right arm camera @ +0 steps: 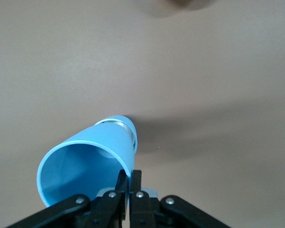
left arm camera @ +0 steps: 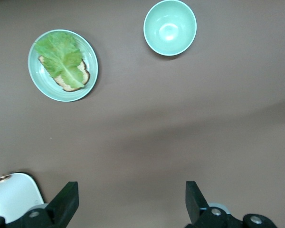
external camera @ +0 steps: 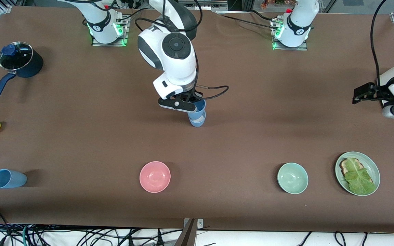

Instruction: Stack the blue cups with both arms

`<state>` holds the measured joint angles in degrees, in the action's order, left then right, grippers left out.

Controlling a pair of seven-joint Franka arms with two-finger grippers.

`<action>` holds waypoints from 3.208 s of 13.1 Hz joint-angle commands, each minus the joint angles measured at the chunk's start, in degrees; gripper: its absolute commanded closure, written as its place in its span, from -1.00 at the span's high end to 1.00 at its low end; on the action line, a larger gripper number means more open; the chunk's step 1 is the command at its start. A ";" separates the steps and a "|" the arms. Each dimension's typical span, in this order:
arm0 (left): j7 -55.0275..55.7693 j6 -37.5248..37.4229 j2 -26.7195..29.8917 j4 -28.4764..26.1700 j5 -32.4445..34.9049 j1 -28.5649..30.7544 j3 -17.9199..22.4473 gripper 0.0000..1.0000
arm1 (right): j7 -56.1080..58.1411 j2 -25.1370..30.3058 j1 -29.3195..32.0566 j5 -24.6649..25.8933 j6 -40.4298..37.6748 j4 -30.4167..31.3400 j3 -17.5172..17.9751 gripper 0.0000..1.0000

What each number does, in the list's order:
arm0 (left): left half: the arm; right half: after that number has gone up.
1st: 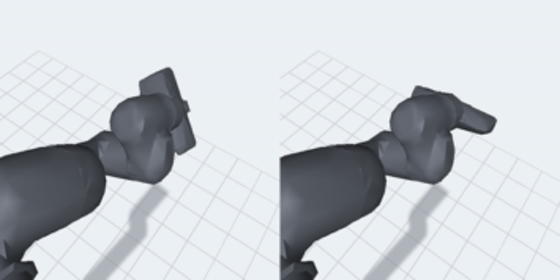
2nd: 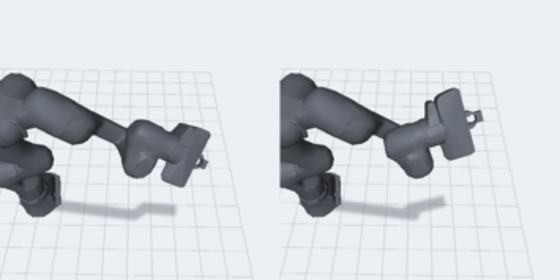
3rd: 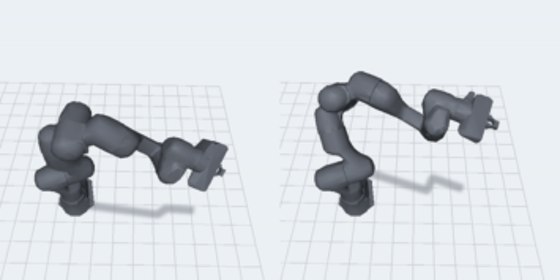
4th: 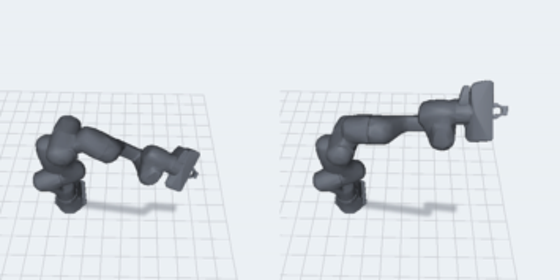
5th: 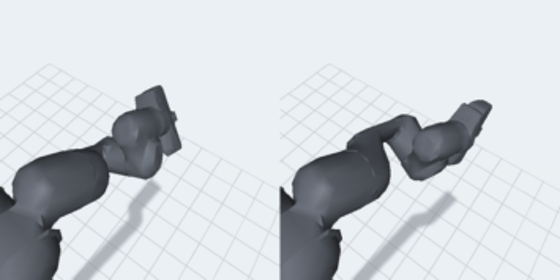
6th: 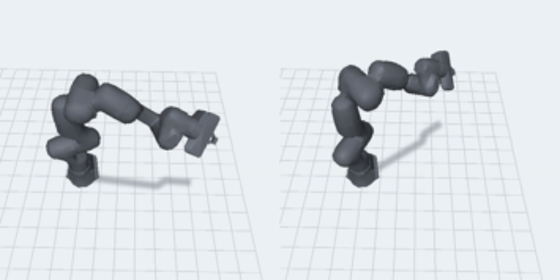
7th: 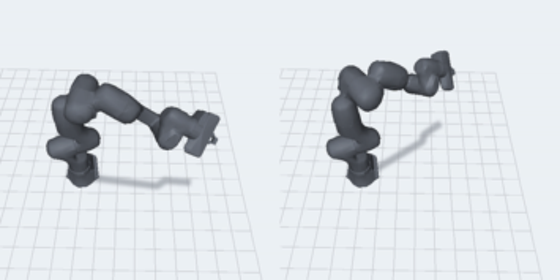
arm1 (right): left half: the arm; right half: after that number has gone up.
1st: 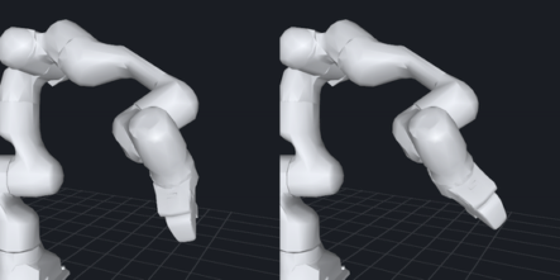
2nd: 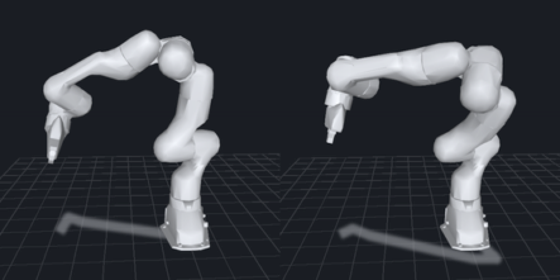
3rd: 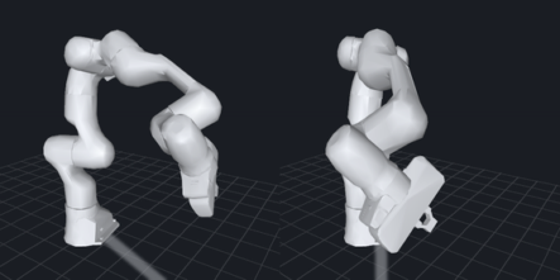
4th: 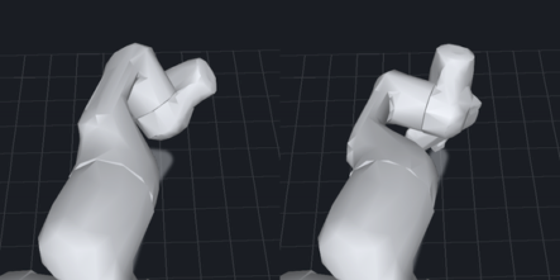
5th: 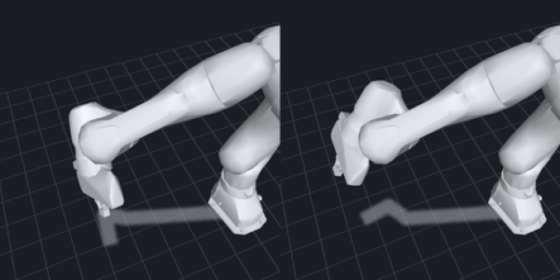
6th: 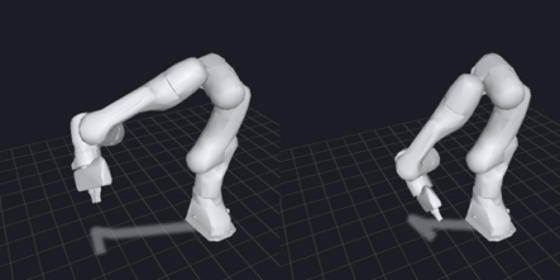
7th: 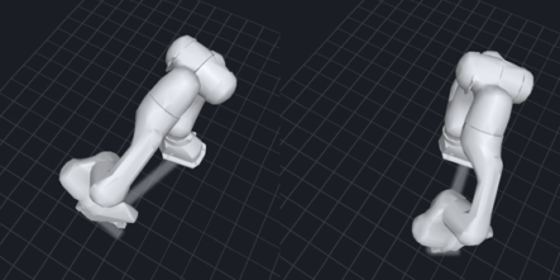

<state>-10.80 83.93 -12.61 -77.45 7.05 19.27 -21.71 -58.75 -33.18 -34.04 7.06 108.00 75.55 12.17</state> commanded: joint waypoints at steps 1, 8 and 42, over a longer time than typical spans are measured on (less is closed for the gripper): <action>-4.75 -0.70 2.50 -1.04 -1.07 -3.00 4.91 0.99 | -2.06 -1.88 -1.38 1.55 1.60 -1.90 -0.48 -0.97; -4.93 -1.75 2.77 -1.30 -1.07 -8.45 10.10 0.99 | -2.15 -1.97 -1.38 1.81 3.01 0.03 -0.48 -0.96; 3.33 4.84 9.36 -11.59 -7.31 -20.85 22.41 0.99 | 43.08 26.67 29.88 -8.28 -22.64 6.10 -2.32 1.00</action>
<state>-9.34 87.73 -5.08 -87.34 1.49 -2.24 1.69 -20.65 -9.82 -8.76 1.31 87.09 79.04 9.98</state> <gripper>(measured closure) 0.000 0.000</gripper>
